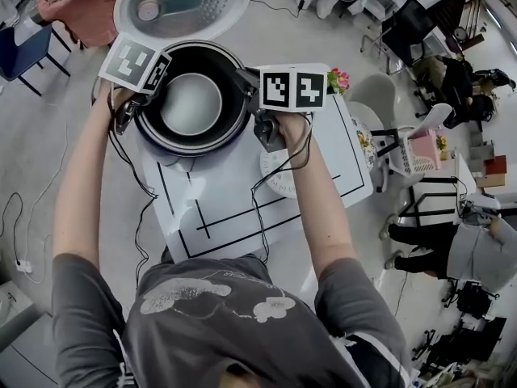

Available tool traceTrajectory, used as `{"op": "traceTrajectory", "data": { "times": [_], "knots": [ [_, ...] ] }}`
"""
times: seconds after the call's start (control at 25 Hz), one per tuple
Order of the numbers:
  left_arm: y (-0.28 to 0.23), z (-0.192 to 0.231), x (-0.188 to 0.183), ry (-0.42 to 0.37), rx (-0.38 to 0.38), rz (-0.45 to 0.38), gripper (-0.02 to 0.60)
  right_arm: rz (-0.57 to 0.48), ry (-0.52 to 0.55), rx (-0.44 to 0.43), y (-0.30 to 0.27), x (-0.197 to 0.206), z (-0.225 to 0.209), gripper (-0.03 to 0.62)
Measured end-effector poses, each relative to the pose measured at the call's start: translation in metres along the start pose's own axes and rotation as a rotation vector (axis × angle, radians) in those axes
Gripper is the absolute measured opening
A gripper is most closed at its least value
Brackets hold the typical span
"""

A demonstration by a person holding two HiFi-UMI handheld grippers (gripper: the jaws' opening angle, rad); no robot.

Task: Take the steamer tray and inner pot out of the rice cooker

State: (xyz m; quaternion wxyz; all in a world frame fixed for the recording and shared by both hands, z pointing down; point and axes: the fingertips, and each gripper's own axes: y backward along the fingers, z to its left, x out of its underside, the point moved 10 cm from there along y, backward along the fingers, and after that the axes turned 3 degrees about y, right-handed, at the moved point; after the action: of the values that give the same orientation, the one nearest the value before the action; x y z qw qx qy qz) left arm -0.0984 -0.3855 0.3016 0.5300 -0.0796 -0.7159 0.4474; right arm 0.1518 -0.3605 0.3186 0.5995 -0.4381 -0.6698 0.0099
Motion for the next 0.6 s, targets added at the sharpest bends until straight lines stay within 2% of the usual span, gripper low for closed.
{"op": "traceTrajectory", "data": {
  "times": [0.32, 0.6],
  "knots": [
    [0.009, -0.001, -0.003, 0.07, 0.048, -0.035, 0.069, -0.012, 0.0, 0.002, 0.006, -0.003, -0.001, 0.08],
    [0.037, -0.007, -0.017, 0.108, 0.055, -0.122, 0.065, -0.079, 0.005, -0.012, 0.029, -0.022, 0.006, 0.083]
  ]
}}
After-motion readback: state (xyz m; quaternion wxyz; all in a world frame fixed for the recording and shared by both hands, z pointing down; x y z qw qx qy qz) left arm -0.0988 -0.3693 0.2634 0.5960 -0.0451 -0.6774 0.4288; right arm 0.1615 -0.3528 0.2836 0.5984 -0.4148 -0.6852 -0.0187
